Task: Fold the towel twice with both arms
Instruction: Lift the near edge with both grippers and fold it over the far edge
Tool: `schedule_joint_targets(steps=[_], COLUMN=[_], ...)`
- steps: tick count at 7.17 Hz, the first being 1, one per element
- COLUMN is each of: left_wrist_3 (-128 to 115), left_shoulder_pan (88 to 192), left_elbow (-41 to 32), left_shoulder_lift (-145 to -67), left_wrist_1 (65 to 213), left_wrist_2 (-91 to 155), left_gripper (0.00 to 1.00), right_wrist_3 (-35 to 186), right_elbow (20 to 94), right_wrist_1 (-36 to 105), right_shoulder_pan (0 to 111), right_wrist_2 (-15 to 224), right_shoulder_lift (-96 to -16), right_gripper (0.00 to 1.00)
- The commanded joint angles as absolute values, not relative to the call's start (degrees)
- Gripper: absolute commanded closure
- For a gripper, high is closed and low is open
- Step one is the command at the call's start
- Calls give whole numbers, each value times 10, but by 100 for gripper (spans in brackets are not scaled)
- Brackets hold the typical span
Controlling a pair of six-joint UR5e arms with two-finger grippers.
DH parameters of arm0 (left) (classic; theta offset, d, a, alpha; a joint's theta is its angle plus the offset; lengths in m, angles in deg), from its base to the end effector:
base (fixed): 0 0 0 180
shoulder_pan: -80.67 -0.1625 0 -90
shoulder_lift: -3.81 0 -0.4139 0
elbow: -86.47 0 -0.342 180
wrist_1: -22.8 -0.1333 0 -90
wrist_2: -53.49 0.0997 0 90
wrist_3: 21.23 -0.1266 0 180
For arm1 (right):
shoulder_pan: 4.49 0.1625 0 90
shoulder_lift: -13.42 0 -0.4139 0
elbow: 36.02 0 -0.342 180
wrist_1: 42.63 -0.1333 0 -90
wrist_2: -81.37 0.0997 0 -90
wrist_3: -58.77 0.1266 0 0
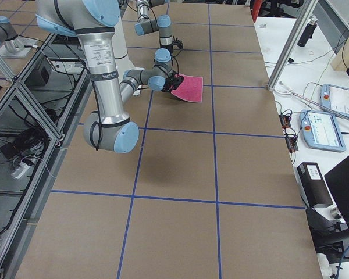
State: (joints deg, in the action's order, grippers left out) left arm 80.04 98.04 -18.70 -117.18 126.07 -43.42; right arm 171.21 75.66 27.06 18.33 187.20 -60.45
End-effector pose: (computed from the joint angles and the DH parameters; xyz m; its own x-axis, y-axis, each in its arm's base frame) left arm 0.5459 -0.2945 0.2487 0.4374 -0.3401 -0.8324 0.2886 0.9298 -0.2283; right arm -0.4606 -0.3010 0.3301 0.3890 0.5621 0.7299 -0.3334 0.8245 -0.4573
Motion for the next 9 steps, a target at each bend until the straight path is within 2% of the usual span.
schedule_joint_targets(steps=[1, 6, 9], left_wrist_3=[801, 800, 796], left_shoulder_pan=[988, 1045, 1066], left_elbow=[-186, -161, -94], left_shoulder_lift=[-1177, -1191, -1239], left_wrist_1=[1261, 1265, 1268], left_wrist_2=[-435, -435, -435], left_gripper=[100, 100, 100], right_wrist_3=[1711, 1708, 1689], right_elbow=[751, 694, 641], right_wrist_1=[271, 272, 268], right_shoulder_pan=[191, 267, 298], right_wrist_2=[1879, 1913, 1940], right_shoulder_lift=[-598, -546, -515], right_gripper=[100, 100, 100])
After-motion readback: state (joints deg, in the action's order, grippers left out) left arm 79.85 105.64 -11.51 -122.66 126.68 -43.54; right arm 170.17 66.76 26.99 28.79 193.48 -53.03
